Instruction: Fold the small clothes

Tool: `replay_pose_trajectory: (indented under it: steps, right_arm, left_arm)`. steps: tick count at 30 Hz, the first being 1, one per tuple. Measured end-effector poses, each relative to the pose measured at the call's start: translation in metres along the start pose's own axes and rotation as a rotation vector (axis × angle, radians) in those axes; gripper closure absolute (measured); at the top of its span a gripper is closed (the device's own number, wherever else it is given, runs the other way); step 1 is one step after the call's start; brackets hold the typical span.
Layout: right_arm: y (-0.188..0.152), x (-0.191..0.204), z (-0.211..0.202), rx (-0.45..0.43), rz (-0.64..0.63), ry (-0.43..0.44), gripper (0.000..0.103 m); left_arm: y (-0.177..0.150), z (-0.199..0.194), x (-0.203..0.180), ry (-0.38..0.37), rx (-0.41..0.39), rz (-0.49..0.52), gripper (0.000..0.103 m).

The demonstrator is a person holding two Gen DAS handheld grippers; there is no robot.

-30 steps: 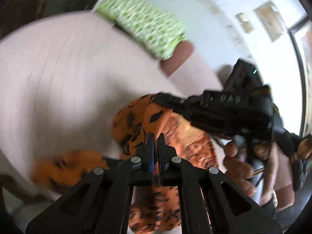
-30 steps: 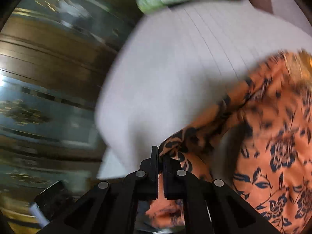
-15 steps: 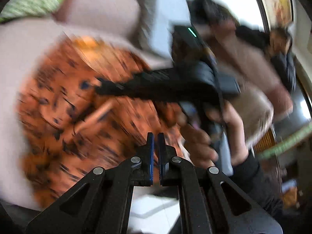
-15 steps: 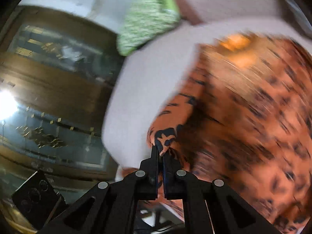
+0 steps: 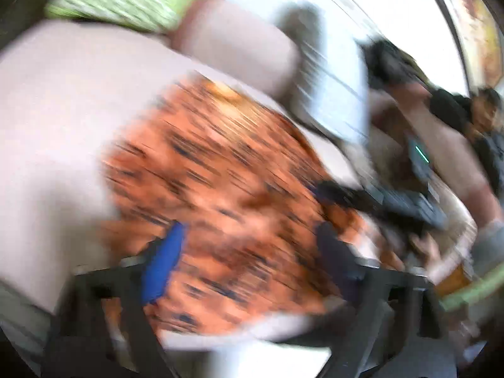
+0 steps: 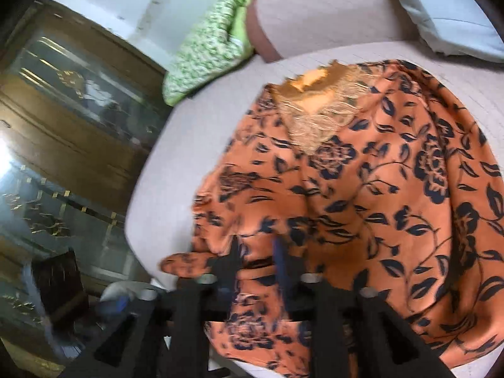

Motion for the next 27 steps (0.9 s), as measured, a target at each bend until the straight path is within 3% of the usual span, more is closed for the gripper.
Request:
replay_pose_trajectory:
  steps: [4,7,8,10,12,13,14,15,16,18,20,21,23,25,27]
  right_arm:
    - [-0.029,0.011,0.025,0.077,0.079,0.072,0.061]
    - [-0.05,0.012,0.053,0.134,0.176,0.104,0.061]
    - [-0.052,0.009,0.063,0.136,0.207,0.102,0.061]
    - [-0.054,0.004,0.08,0.118,0.304,0.068,0.061]
    - [-0.052,0.0,0.086,0.065,0.352,0.057,0.061]
    - [-0.049,-0.002,0.089,0.047,0.361,0.046,0.061]
    - [-0.047,-0.004,0.091,0.038,0.37,0.037,0.061]
    - [-0.046,-0.007,0.093,0.033,0.384,0.034,0.061]
    - [-0.045,-0.012,0.095,0.032,0.401,0.034,0.061]
    - [-0.045,-0.02,0.096,0.022,0.438,0.043,0.061]
    - [-0.046,-0.02,0.092,0.017,0.408,0.033,0.07]
    - [-0.048,-0.018,0.084,0.014,0.387,0.012,0.08]
    - [-0.054,-0.013,0.062,-0.014,0.369,-0.015,0.094]
    - [-0.056,-0.006,0.033,-0.033,0.327,-0.046,0.098]
    - [-0.059,-0.006,0.007,-0.086,0.298,-0.051,0.098]
  left_arm:
    - [0.009,0.01,0.054,0.106,0.027,-0.043,0.014]
    - [-0.003,0.046,0.063,0.184,0.06,0.064,0.014]
    - [-0.009,0.063,0.066,0.213,0.102,0.054,0.016]
    - [-0.018,0.078,0.059,0.163,0.147,0.055,0.016]
    - [-0.023,0.075,0.043,0.212,0.12,0.177,0.019]
    - [-0.024,0.075,0.041,0.233,0.115,0.202,0.033]
    - [-0.027,0.074,0.04,0.254,0.114,0.221,0.059]
    - [-0.028,0.072,0.04,0.26,0.114,0.221,0.077]
    - [-0.029,0.068,0.04,0.244,0.117,0.215,0.092]
    - [-0.032,0.054,0.033,0.191,0.077,0.215,0.092]
    - [-0.035,0.038,0.008,0.133,0.024,0.247,0.092]
    - [-0.038,0.029,0.002,0.109,0.014,0.243,0.092]
    - [-0.045,0.023,-0.01,-0.011,0.033,0.177,0.093]
    - [-0.053,0.025,-0.023,-0.106,0.065,0.13,0.093]
    - [-0.071,0.032,-0.049,-0.181,0.125,0.173,0.093]
Point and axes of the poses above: each gripper's, at about its wrist camera, not at the fingertips, and z roughly the way its jaws point, x to its left, y to its top, the point moved 2 cm from there along z, roughly the way its jaws point, and after that the axes turned 1 degree about z, right-handed, at the moved point
